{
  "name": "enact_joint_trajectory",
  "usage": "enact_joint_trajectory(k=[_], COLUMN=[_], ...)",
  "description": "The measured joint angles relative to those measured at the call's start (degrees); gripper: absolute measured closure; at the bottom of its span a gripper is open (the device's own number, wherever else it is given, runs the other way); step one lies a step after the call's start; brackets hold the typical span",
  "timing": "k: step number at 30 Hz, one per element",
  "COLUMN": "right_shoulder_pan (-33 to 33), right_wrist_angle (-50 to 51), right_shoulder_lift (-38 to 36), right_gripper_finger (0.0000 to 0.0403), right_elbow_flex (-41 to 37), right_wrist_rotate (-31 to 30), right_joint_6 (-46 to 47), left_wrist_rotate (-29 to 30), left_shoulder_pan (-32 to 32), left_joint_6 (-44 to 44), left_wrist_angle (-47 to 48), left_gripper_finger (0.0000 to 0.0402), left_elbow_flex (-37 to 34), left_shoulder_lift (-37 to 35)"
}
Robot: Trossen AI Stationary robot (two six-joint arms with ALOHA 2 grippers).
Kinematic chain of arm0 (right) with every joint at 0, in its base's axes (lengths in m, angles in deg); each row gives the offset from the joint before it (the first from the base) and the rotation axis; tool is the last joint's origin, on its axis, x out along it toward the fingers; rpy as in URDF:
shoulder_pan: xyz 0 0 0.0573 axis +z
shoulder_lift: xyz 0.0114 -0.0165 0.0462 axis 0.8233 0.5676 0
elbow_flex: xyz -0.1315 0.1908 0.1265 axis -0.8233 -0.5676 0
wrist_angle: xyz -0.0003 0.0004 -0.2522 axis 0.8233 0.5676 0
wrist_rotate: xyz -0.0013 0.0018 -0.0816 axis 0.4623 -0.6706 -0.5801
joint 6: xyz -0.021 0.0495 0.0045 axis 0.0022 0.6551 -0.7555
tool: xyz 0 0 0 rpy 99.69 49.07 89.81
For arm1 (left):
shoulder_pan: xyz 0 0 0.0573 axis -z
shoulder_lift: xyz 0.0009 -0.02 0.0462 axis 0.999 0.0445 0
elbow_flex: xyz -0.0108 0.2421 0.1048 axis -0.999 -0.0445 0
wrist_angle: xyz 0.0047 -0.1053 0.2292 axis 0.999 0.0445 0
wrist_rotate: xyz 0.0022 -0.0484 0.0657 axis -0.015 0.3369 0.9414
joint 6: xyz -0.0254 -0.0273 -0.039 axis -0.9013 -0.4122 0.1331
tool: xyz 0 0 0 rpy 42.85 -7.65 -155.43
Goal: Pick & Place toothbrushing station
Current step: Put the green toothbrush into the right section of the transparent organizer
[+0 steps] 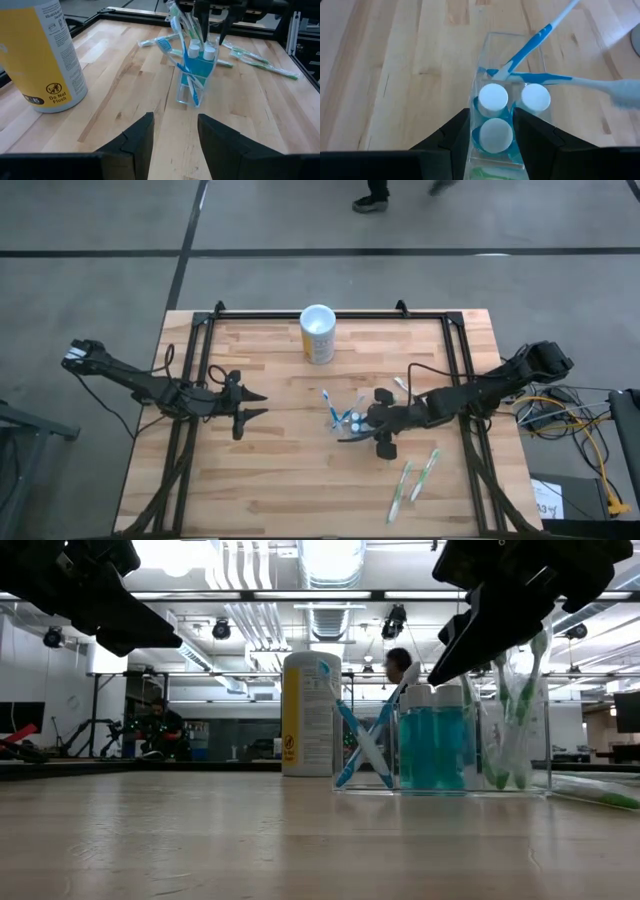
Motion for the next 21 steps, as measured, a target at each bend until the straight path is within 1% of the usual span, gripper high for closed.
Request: enact_joint_trajectory(k=[4,9,14,17,21], right_shoulder_pan=[0.01,0.03,0.1,0.67,2.19], right_wrist_angle=[-0.77,-3.5,-4.22,-3.58,0.06], right_shoulder_lift=[-0.41,-3.24,-8.04,-10.94,-14.61], right_gripper_finger=[0.0258,0.0263,0.0258,0.0252,0.025], right_elbow_flex=[0.0,0.01,0.02,0.02,0.08], right_wrist_rotate=[-0.47,-1.42,-8.27,-11.11,-14.46], right_joint_6=[-0.71,-4.92,-7.18,-5.37,-2.24], left_wrist_rotate=[0.0,0.02,-0.01,-0.01,-0.01], left_shoulder_pan=[-0.01,-0.01,0.01,0.01,0.0], left_joint_6=[0.0,0.0,0.0,0.0,0.0], left_wrist_angle=[0.02,0.02,0.06,0.04,0.04], left_gripper_finger=[0.0245,0.0244,0.0244,0.0244,0.0244], left_elbow_flex=[0.01,0.02,0.0,0.0,0.02], left_shoulder_lift=[0.0,0.01,0.02,0.02,0.02])
